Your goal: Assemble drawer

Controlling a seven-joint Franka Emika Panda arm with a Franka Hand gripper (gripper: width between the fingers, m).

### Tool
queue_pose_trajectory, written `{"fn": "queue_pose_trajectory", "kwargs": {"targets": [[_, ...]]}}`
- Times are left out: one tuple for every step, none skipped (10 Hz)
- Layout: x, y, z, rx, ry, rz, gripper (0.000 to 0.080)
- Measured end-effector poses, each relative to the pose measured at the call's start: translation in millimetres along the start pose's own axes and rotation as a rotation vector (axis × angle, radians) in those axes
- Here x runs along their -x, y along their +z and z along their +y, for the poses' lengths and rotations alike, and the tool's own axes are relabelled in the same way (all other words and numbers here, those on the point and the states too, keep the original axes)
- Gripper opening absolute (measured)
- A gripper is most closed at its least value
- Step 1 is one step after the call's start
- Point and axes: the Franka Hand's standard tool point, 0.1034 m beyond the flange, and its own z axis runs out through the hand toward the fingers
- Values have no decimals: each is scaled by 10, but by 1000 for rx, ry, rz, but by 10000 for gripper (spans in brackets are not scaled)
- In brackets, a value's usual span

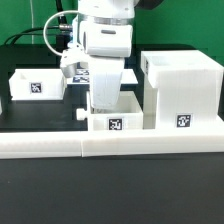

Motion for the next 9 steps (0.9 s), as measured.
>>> {"fn": "queue_pose_trajectory", "kwargs": {"targets": [[0,2,-1,0,0,0,42],[-20,2,0,0,1,0,42],[-71,-3,7,0,-4,1,42],[-102,-17,36,-5,-8,-1,42],[-127,-28,77,-8,-5,-1,42],[-147,-32,92,-11,2,-1,42],[-173,-26,93,-15,6,0,42],[-182,-23,89,-16,5,1,42],[-170,-21,89,-16,8,1,42]]}}
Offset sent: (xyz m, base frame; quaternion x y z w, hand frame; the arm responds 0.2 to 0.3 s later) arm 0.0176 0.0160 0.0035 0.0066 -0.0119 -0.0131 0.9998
